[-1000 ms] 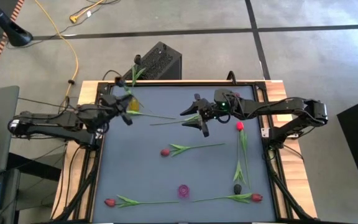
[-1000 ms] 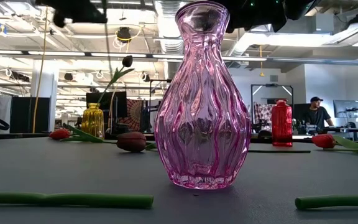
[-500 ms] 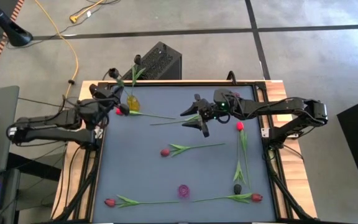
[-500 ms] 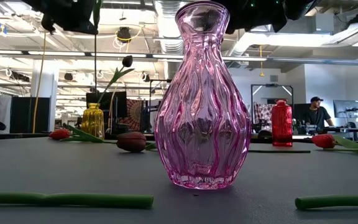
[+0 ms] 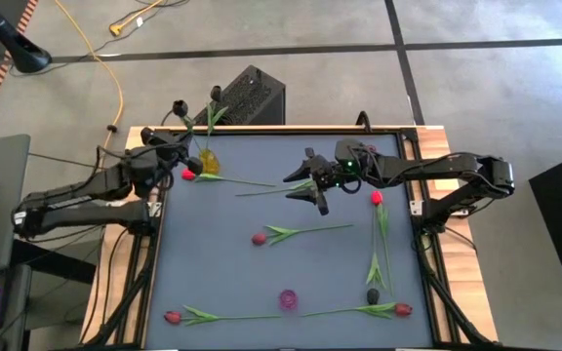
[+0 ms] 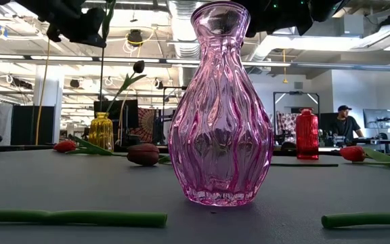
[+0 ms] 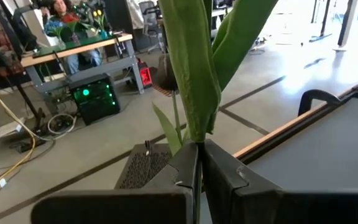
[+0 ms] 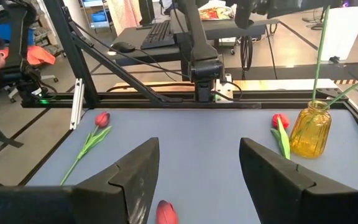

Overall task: Sort flowers into vase by color
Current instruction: Put the top black flower into the yellow vase, then put the black flower into the yellow vase

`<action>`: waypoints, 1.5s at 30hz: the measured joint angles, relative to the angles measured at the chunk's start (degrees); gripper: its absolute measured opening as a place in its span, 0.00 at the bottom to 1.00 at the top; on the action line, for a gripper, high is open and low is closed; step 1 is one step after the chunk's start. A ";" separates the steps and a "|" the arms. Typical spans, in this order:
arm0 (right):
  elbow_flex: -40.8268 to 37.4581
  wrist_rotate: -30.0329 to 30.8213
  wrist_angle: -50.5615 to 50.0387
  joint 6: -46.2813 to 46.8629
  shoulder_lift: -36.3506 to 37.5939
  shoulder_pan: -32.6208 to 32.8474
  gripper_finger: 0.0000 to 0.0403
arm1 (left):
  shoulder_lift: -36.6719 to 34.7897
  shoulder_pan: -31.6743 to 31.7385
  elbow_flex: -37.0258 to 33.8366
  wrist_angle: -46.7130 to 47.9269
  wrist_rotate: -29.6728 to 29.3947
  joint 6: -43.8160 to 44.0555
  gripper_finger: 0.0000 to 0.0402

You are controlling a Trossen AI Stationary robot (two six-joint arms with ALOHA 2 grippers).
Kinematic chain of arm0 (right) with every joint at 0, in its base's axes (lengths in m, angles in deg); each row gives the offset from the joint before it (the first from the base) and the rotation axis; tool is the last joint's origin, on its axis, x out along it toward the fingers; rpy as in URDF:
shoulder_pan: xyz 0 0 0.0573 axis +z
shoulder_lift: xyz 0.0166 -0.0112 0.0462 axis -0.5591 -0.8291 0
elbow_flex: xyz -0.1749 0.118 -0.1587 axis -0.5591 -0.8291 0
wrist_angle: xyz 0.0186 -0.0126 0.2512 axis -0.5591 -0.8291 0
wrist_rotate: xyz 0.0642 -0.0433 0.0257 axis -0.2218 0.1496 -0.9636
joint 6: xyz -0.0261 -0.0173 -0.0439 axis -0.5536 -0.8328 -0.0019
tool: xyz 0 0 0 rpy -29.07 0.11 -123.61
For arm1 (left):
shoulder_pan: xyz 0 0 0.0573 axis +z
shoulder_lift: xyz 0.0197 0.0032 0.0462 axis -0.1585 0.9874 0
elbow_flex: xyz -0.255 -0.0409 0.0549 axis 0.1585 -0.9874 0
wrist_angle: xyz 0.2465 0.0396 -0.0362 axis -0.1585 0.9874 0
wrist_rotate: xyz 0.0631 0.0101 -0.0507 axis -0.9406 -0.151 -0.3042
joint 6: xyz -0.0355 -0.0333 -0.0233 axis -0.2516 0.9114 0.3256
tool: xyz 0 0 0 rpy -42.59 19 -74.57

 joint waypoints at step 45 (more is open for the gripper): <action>0.00 -0.01 -5.39 1.12 0.00 0.13 0.62 | 12.94 13.54 -1.15 6.85 18.40 10.55 0.39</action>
